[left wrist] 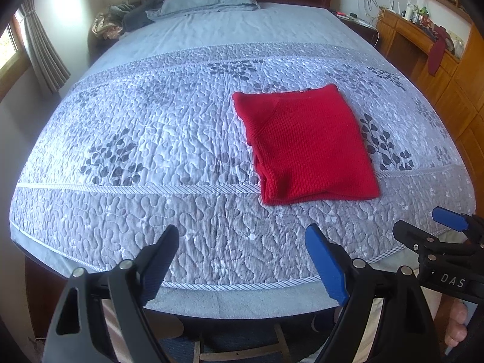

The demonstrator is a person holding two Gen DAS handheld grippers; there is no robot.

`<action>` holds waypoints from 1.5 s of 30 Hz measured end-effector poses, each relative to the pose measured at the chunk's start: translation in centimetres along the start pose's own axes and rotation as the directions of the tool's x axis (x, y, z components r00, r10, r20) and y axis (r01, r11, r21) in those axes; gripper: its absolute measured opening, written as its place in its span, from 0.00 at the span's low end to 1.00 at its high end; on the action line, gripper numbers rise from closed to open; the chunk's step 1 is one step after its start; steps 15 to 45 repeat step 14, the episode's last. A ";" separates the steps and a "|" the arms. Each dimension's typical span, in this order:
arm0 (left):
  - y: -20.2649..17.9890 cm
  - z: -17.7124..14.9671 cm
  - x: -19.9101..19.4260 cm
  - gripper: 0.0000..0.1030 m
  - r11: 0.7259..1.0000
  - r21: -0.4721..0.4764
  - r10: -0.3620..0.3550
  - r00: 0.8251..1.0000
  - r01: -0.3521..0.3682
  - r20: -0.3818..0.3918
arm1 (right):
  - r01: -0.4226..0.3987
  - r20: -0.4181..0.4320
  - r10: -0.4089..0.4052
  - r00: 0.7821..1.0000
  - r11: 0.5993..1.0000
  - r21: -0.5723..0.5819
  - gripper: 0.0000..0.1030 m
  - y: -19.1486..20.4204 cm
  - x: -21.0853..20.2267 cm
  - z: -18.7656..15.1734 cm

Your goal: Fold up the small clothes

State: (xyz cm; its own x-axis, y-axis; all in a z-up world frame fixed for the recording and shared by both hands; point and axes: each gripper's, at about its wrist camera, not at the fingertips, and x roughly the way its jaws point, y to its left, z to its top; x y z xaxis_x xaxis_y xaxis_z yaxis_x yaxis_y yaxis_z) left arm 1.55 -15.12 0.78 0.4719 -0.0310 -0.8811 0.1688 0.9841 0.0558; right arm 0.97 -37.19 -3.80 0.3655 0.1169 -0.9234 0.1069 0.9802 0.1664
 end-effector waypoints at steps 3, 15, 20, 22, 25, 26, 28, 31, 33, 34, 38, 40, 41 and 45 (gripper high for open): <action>0.1 0.0 0.0 0.84 1.000 -0.002 0.000 1.000 0.000 -0.003 | 0.000 -0.002 0.000 1.000 1.000 -0.001 0.90 0.0 0.1 0.0; 0.4 0.0 0.3 0.84 1.000 -0.015 -0.012 1.000 0.012 -0.022 | -0.007 -0.011 0.007 1.000 1.000 0.000 0.90 -0.2 0.4 0.2; 0.4 0.0 0.3 0.84 1.000 -0.015 -0.012 1.000 0.012 -0.022 | -0.007 -0.011 0.007 1.000 1.000 0.000 0.90 -0.2 0.4 0.2; 0.4 0.0 0.3 0.84 1.000 -0.015 -0.012 1.000 0.012 -0.022 | -0.007 -0.011 0.007 1.000 1.000 0.000 0.90 -0.2 0.4 0.2; 0.4 0.0 0.3 0.84 1.000 -0.015 -0.012 1.000 0.012 -0.022 | -0.007 -0.011 0.007 1.000 1.000 0.000 0.90 -0.2 0.4 0.2; 0.4 0.0 0.3 0.84 1.000 -0.015 -0.012 1.000 0.012 -0.022 | -0.007 -0.011 0.007 1.000 1.000 0.000 0.90 -0.2 0.4 0.2; 0.4 0.0 0.3 0.84 1.000 -0.015 -0.012 1.000 0.012 -0.022 | -0.007 -0.011 0.007 1.000 1.000 0.000 0.90 -0.2 0.4 0.2; 0.4 0.0 0.3 0.84 1.000 -0.015 -0.012 1.000 0.012 -0.022 | -0.007 -0.011 0.007 1.000 1.000 0.000 0.90 -0.2 0.4 0.2; 0.4 0.0 0.3 0.84 1.000 -0.015 -0.012 1.000 0.012 -0.022 | -0.007 -0.011 0.007 1.000 1.000 0.000 0.90 -0.2 0.4 0.2; 0.4 0.0 0.3 0.84 1.000 -0.015 -0.012 1.000 0.012 -0.022 | -0.007 -0.011 0.007 1.000 1.000 0.000 0.90 -0.2 0.4 0.2; 0.4 0.0 0.3 0.84 1.000 -0.015 -0.012 1.000 0.012 -0.022 | -0.007 -0.011 0.007 1.000 1.000 0.000 0.90 -0.2 0.4 0.2; 0.4 0.0 0.3 0.84 1.000 -0.015 -0.012 1.000 0.012 -0.022 | -0.007 -0.011 0.007 1.000 1.000 0.000 0.90 -0.2 0.4 0.2; 0.4 0.0 0.3 0.84 1.000 -0.015 -0.012 1.000 0.012 -0.022 | -0.007 -0.011 0.007 1.000 1.000 0.000 0.90 -0.2 0.4 0.2; 0.4 0.0 0.3 0.84 1.000 -0.015 -0.012 1.000 0.012 -0.022 | -0.007 -0.011 0.007 1.000 1.000 0.000 0.90 -0.2 0.4 0.2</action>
